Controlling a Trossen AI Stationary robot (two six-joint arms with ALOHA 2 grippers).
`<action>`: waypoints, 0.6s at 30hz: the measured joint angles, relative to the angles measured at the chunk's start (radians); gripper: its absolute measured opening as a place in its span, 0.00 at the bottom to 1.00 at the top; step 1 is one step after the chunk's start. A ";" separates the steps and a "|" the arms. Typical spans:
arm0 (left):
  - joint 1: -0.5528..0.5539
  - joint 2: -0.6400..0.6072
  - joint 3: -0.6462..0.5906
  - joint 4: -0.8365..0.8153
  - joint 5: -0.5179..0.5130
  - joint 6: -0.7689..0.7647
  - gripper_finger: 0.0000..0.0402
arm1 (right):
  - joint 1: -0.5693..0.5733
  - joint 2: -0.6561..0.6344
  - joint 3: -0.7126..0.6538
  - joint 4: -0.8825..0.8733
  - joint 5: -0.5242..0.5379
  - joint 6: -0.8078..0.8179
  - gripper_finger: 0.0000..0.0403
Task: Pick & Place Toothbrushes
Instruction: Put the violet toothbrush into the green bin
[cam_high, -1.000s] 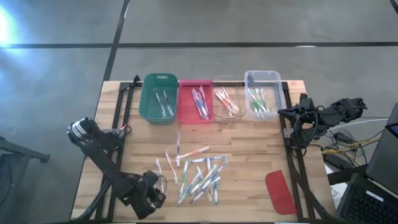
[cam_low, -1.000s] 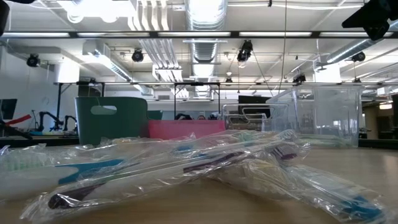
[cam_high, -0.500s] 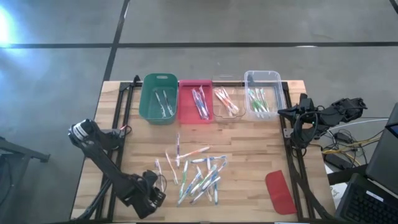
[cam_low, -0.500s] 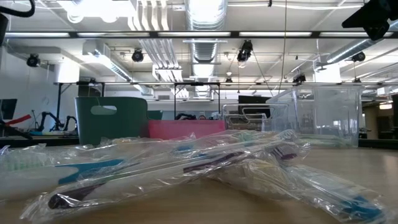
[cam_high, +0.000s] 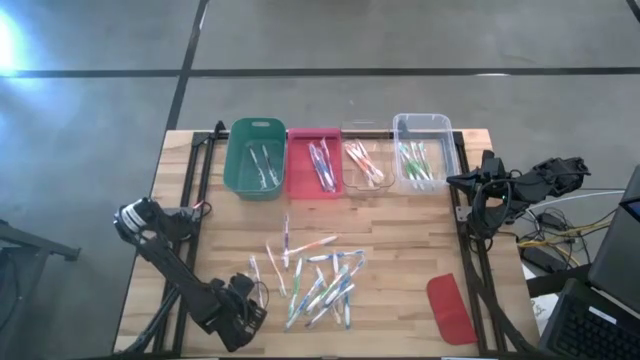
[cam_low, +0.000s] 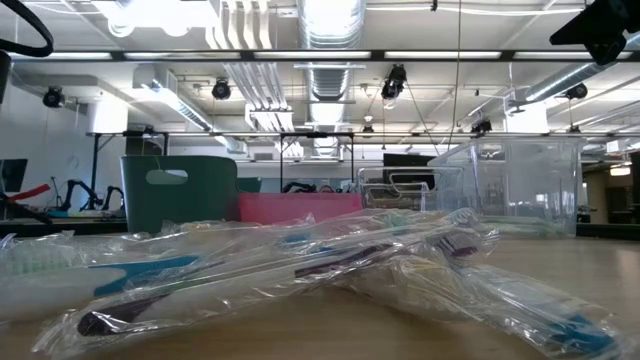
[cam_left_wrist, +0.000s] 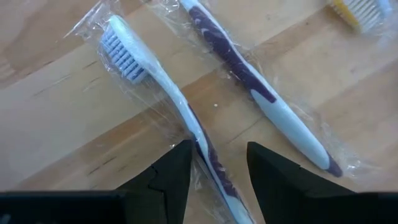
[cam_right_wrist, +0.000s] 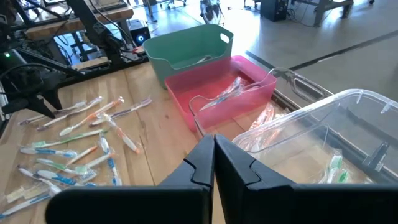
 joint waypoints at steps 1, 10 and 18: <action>0.000 0.004 0.000 0.000 0.000 -0.001 0.41 | 0.000 0.000 0.000 0.000 0.000 0.000 0.02; 0.000 0.019 0.002 -0.029 -0.017 -0.009 0.35 | 0.000 0.000 0.000 0.000 0.000 0.000 0.02; 0.000 0.020 0.001 -0.058 -0.022 -0.012 0.22 | 0.000 0.000 0.000 0.000 0.000 0.000 0.02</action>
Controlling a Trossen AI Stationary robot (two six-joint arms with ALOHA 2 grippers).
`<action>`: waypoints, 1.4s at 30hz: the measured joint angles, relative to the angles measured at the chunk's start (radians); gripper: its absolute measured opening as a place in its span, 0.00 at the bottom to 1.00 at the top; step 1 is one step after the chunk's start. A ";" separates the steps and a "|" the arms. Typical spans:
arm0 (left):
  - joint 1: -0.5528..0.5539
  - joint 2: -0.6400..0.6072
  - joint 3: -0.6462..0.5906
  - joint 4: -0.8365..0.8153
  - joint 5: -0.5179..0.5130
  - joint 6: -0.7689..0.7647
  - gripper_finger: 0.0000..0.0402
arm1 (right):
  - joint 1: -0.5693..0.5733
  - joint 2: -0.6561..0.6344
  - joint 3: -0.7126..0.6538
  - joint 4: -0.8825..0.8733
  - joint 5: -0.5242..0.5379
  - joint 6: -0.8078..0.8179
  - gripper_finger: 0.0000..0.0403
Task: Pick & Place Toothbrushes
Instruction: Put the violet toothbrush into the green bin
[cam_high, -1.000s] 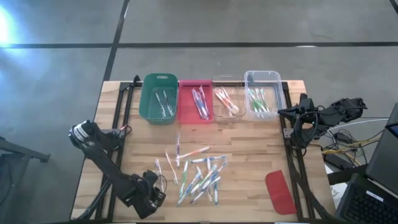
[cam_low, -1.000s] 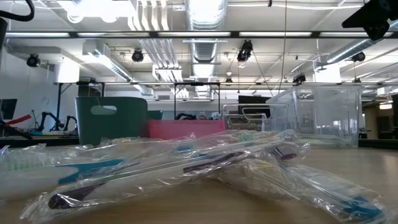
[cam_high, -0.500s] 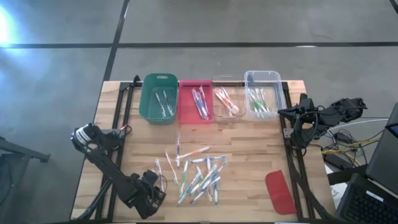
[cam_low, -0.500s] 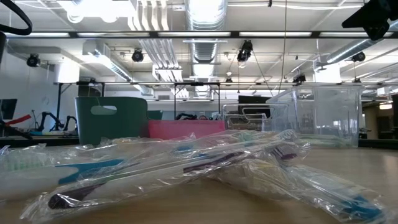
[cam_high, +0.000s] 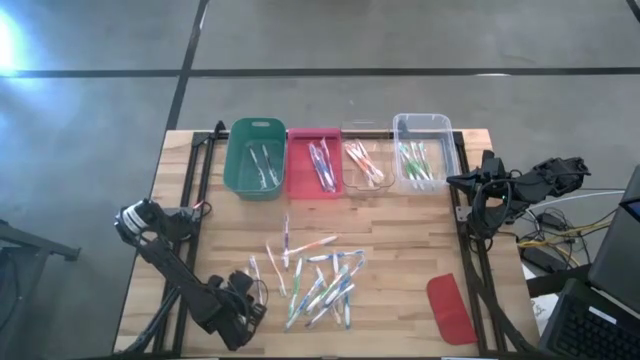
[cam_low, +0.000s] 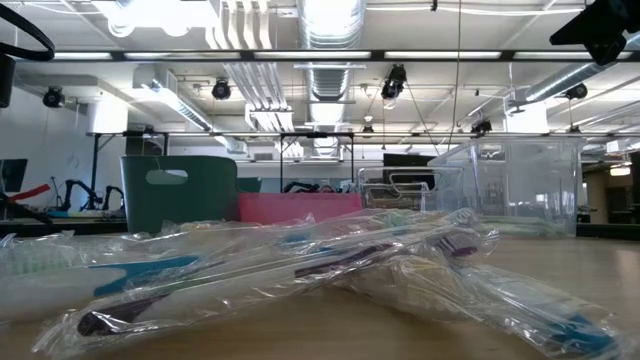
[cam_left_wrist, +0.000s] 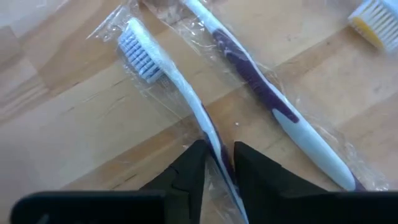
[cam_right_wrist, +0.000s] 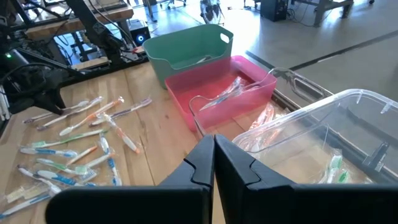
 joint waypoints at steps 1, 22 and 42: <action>0.000 0.000 -0.001 -0.004 -0.001 0.000 0.20 | 0.000 0.000 0.000 0.000 0.000 0.000 0.02; -0.004 -0.003 0.082 -0.215 -0.196 0.019 0.08 | 0.000 0.000 0.000 0.000 0.000 0.000 0.02; 0.043 -0.033 0.251 -0.371 -1.216 0.469 0.07 | 0.000 0.000 0.000 0.000 0.000 0.000 0.02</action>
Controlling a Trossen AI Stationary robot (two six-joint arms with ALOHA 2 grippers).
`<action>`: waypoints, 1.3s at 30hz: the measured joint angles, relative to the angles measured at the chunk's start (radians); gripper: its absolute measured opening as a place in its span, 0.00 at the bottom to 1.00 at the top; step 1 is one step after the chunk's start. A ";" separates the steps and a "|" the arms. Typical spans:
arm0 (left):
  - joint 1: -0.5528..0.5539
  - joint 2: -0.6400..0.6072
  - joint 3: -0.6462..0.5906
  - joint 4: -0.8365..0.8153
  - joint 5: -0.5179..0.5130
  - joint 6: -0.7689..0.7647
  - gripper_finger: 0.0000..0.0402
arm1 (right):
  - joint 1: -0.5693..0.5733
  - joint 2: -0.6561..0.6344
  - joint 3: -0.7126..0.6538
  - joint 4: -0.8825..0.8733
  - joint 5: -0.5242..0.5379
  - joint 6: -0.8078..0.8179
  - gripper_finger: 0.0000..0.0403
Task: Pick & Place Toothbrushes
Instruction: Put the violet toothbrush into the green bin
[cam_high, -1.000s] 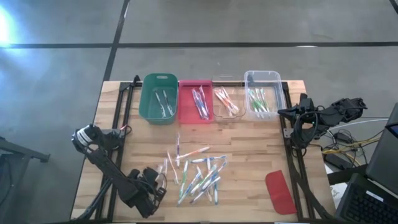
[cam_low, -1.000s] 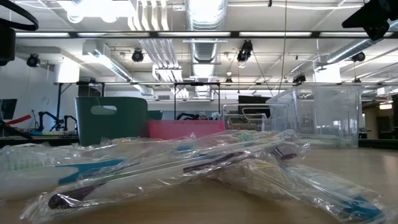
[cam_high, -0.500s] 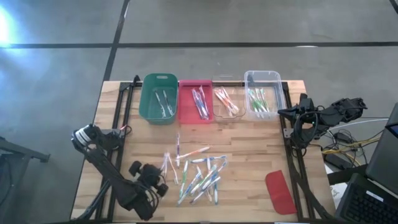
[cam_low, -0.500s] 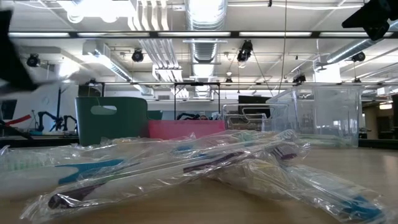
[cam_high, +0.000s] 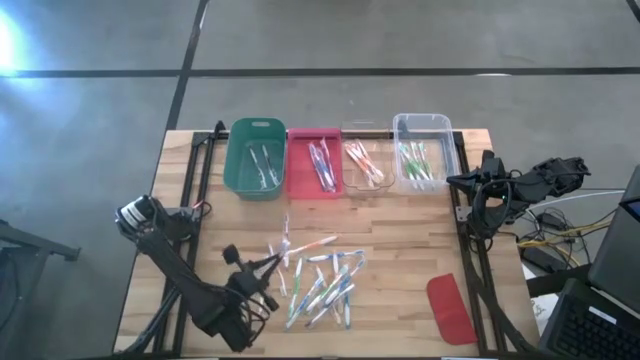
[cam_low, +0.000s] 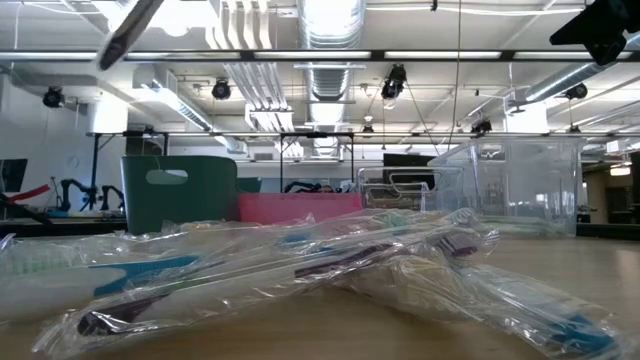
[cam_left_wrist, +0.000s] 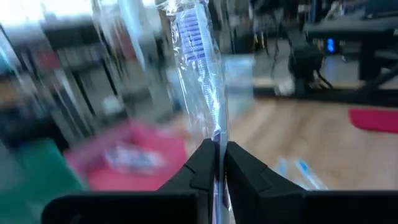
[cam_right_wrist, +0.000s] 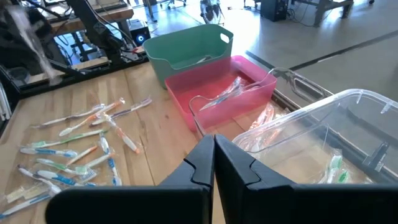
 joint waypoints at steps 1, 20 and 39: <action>0.007 0.000 0.000 0.000 -0.040 0.054 0.07 | 0.000 0.000 0.000 0.000 0.000 0.000 0.02; 0.152 -0.005 0.075 0.034 -0.080 0.392 0.06 | 0.000 0.000 0.000 0.000 0.000 0.000 0.02; 0.451 -0.004 0.175 0.315 0.328 0.963 0.06 | 0.000 0.000 0.000 0.000 0.000 0.000 0.02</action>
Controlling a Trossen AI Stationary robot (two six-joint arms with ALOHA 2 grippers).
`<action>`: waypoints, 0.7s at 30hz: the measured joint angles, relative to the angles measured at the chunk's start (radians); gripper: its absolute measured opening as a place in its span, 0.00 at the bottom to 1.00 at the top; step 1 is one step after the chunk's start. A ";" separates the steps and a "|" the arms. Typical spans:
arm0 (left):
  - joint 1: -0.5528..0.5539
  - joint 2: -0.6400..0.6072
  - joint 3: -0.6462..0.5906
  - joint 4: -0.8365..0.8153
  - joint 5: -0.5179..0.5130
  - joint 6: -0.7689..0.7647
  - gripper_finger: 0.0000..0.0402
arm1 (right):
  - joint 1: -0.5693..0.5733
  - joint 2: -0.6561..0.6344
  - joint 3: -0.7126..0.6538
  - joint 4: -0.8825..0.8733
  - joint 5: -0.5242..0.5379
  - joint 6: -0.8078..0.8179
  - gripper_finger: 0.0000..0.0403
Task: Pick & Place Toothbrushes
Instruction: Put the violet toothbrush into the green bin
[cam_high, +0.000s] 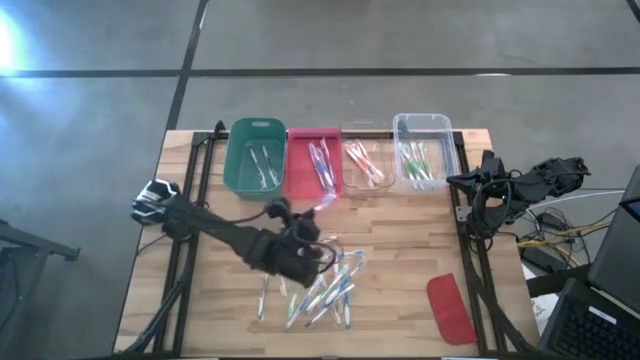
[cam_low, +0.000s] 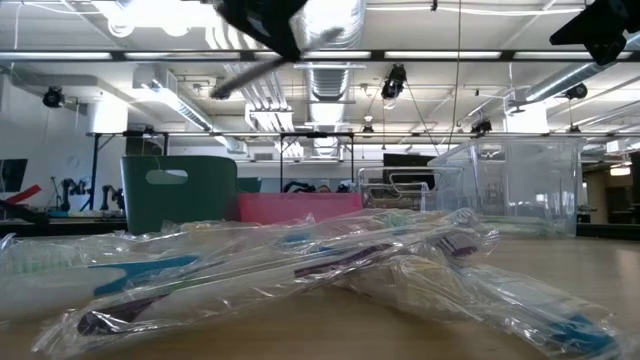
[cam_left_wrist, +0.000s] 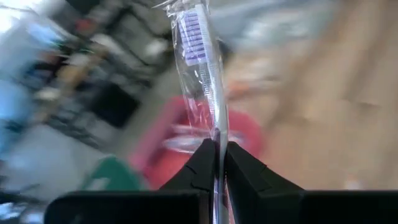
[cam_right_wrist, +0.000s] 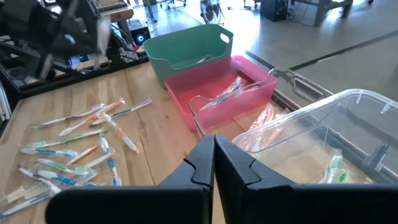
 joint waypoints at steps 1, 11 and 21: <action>0.011 0.000 -0.019 0.095 0.057 0.077 0.06 | 0.000 0.000 0.000 0.000 0.000 0.000 0.02; 0.042 0.001 -0.189 0.944 0.621 0.706 0.06 | 0.000 0.000 0.000 0.000 0.000 0.000 0.02; 0.040 0.001 -0.189 0.939 0.556 1.410 0.06 | 0.000 0.000 0.000 0.000 0.000 0.000 0.02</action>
